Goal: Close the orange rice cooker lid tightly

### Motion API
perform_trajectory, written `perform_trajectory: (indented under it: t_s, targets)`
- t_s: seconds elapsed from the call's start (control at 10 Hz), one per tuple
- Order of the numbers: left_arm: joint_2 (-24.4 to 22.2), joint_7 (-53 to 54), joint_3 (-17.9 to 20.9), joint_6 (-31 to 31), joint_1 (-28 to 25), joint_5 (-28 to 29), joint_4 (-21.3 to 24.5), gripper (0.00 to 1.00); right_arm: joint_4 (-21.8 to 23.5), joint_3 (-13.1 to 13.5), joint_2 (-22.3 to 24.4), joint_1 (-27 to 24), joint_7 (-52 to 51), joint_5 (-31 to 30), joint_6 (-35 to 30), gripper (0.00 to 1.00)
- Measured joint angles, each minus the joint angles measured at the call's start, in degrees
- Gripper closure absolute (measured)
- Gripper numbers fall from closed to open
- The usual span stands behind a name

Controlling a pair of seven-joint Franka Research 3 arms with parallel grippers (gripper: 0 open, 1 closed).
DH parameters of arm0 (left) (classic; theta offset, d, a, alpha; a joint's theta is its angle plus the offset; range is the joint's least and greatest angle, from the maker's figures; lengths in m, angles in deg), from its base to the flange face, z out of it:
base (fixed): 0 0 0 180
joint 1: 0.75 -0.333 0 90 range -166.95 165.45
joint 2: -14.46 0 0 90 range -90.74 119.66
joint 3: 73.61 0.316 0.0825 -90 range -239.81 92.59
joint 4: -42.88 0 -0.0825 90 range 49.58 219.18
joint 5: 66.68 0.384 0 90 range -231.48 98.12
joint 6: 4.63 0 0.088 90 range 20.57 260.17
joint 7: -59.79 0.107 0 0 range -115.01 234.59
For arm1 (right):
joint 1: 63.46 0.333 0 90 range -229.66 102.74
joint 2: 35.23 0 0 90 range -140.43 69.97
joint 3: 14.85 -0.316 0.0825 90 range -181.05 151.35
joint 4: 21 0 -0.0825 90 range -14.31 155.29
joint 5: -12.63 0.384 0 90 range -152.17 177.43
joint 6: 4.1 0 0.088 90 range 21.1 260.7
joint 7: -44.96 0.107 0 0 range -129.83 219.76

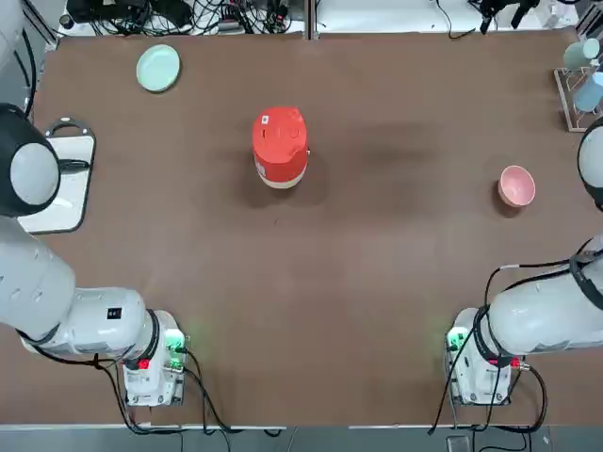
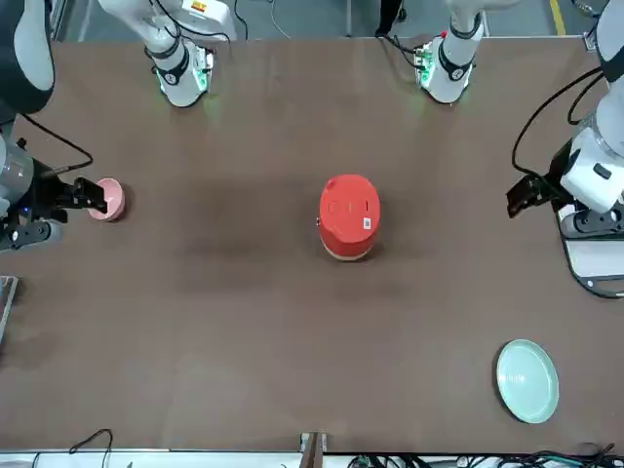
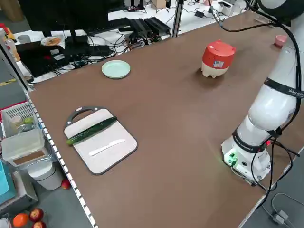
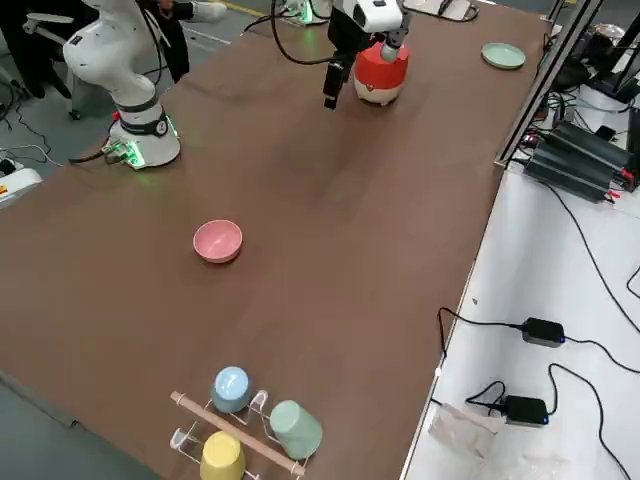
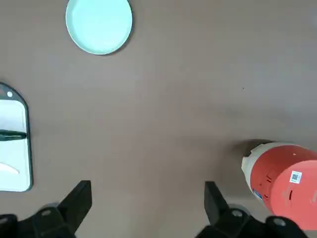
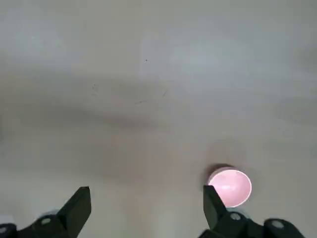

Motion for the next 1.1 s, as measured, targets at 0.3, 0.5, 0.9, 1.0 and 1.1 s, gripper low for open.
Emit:
perform_trajectory:
  t_s: [0.3, 0.5, 0.9, 1.0, 1.1]
  targets:
    - [-0.3, 4.1, 0.4, -0.4, -4.8, -4.6, 0.0, 0.0, 1.6, 1.1, 4.1, 1.6, -0.1, -1.7, -0.9, 0.0]
    - [-0.3, 4.1, 0.3, -0.4, -4.9, -4.6, 0.0, 0.0, 1.6, 1.1, 5.1, 2.5, -0.1, -2.3, -2.0, 0.0]
    - [-0.5, 2.1, -1.9, -0.4, -3.9, -1.7, 0.0, 0.0, 1.8, 1.2, 5.3, 2.8, -0.1, -2.4, -1.3, 0.0]
    - [-0.5, 2.1, -1.9, -0.4, -3.9, -1.5, 0.0, 0.0, 2.1, 1.2, 5.4, 2.8, -0.1, -2.4, -0.9, 0.0]
    - [-0.5, 2.1, -1.9, -0.4, -3.9, -1.2, 0.0, 0.0, 2.3, 1.2, 5.6, 2.9, -0.1, -2.4, -0.8, 0.0]
